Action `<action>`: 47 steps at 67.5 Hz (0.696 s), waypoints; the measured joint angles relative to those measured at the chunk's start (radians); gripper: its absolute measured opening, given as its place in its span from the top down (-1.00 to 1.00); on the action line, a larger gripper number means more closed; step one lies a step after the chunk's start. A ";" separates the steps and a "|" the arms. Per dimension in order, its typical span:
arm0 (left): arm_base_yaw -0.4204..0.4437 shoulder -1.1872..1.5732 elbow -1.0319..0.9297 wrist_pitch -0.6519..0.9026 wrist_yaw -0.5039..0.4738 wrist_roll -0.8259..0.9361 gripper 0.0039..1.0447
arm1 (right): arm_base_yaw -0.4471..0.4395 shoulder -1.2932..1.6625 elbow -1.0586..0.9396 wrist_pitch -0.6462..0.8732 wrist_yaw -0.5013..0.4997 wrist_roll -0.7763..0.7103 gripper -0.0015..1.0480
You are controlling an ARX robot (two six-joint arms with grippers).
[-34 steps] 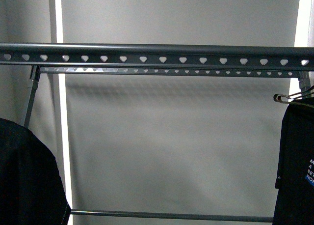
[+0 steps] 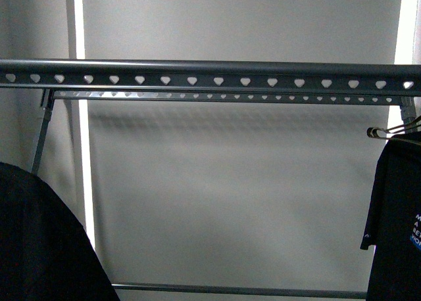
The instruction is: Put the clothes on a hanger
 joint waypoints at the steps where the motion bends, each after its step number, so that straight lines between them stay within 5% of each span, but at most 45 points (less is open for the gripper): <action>1: 0.010 0.056 0.045 -0.016 -0.021 -0.062 -0.88 | 0.000 0.000 0.000 0.000 -0.001 0.000 -0.86; 11: 0.009 0.426 0.350 -0.108 -0.135 -0.428 -0.88 | 0.000 0.000 0.000 0.000 0.000 0.000 -0.86; 22: -0.052 0.792 0.642 -0.169 -0.151 -0.744 -0.88 | 0.000 0.000 0.000 0.000 0.000 0.000 -0.86; 47: -0.091 1.117 0.944 -0.114 -0.202 -0.834 -0.88 | 0.000 0.000 0.000 0.000 0.000 0.000 -0.86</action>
